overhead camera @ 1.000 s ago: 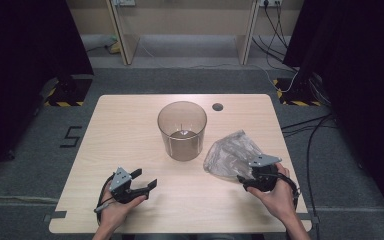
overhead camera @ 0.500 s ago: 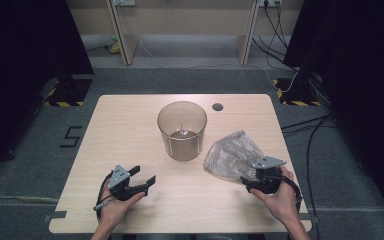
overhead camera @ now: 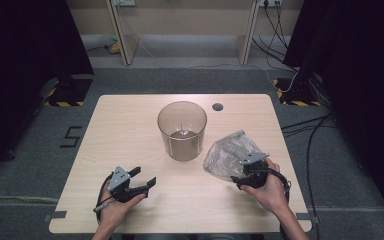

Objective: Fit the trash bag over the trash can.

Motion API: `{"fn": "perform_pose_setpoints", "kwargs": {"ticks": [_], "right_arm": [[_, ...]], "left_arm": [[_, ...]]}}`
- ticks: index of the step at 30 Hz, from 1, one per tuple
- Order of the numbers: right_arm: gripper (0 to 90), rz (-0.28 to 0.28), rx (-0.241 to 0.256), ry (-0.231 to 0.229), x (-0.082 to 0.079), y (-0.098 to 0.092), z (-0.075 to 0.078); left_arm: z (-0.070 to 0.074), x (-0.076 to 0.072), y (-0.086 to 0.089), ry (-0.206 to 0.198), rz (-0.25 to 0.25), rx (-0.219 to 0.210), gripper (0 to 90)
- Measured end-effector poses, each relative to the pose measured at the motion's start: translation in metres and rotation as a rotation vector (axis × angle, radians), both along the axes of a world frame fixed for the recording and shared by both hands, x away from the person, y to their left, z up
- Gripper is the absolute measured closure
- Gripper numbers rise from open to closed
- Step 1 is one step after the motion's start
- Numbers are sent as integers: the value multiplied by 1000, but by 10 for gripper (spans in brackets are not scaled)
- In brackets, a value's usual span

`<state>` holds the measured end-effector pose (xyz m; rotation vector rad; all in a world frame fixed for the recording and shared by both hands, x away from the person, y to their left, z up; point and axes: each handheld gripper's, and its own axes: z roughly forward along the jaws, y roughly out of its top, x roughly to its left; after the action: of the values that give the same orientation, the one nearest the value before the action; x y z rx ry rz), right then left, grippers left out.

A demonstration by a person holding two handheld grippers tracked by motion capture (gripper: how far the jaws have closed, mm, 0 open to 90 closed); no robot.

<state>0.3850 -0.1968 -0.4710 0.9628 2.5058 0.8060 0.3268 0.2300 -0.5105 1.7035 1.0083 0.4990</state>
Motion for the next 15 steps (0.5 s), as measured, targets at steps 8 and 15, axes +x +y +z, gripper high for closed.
{"fn": "perform_pose_setpoints", "kwargs": {"ticks": [8, 15], "right_arm": [[408, 24, -15, 45, 12, 7, -11], [830, 0, 44, 103, 16, 8, -20]], "left_arm": [[0, -6, -1, -4, -17, -2, 227], [-1, -6, 2, 3, -15, 1, 230]]}}
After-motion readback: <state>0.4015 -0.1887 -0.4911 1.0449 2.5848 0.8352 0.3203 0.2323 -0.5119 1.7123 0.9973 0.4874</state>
